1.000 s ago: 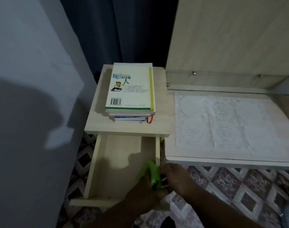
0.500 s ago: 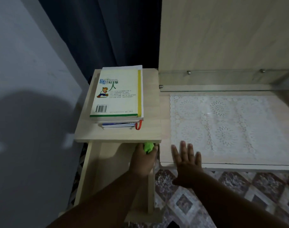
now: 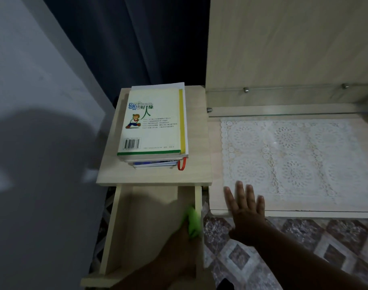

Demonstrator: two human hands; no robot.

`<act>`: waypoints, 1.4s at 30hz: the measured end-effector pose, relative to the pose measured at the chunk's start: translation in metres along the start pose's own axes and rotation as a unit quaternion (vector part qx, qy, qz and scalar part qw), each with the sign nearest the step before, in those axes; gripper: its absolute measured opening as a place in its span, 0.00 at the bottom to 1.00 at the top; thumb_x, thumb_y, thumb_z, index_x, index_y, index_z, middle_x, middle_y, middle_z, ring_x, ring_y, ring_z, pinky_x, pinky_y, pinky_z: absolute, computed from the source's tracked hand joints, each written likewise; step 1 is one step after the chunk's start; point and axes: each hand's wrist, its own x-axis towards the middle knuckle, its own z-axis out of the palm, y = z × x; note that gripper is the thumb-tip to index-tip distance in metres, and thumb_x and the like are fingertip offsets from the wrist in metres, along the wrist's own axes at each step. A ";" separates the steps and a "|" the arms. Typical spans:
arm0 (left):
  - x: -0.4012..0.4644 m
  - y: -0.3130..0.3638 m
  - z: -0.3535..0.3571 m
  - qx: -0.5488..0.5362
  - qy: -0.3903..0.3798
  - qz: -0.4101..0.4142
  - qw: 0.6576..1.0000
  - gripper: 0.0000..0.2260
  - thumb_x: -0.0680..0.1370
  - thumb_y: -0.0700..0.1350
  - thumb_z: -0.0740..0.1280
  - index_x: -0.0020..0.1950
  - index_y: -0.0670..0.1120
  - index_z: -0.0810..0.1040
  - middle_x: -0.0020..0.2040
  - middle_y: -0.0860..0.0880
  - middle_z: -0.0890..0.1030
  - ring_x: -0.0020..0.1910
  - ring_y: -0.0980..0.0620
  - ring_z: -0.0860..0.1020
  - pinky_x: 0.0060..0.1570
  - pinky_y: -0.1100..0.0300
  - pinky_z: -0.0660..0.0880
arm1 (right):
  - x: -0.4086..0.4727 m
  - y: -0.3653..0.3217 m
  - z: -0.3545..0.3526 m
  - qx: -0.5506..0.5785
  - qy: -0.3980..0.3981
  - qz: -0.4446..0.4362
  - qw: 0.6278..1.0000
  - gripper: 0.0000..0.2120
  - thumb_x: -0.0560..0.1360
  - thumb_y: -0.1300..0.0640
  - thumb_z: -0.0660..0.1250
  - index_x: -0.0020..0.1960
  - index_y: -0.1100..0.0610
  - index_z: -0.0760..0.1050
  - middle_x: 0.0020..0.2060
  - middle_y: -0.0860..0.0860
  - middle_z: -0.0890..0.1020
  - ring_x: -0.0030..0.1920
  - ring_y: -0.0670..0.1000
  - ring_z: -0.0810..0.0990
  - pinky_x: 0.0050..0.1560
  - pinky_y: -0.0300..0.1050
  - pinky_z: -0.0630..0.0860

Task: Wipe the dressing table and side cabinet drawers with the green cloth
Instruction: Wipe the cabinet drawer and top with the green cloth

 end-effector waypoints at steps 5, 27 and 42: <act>0.041 0.042 -0.016 -0.047 0.089 0.013 0.995 0.18 0.81 0.52 0.65 0.71 0.51 0.72 0.58 0.44 0.82 0.56 0.43 0.81 0.54 0.54 0.76 | 0.001 0.000 -0.001 -0.005 -0.013 0.004 1.000 0.64 0.72 0.38 0.71 0.70 0.48 0.15 0.65 0.58 0.14 0.67 0.65 0.16 0.73 0.70 0.32; 0.029 0.034 -0.022 -0.008 0.068 0.008 0.998 0.17 0.83 0.51 0.62 0.72 0.52 0.71 0.51 0.45 0.83 0.47 0.46 0.82 0.44 0.57 0.76 | 0.000 -0.002 -0.005 -0.010 -0.033 0.010 0.999 0.65 0.71 0.38 0.72 0.69 0.49 0.14 0.65 0.59 0.14 0.68 0.67 0.18 0.72 0.70 0.31; 0.034 0.033 -0.022 0.001 0.079 0.019 0.997 0.17 0.83 0.51 0.61 0.72 0.53 0.72 0.55 0.45 0.83 0.51 0.45 0.82 0.50 0.55 0.77 | 0.004 0.002 0.001 -0.022 -0.014 0.001 1.000 0.65 0.70 0.37 0.71 0.69 0.49 0.14 0.65 0.58 0.13 0.66 0.67 0.16 0.72 0.70 0.32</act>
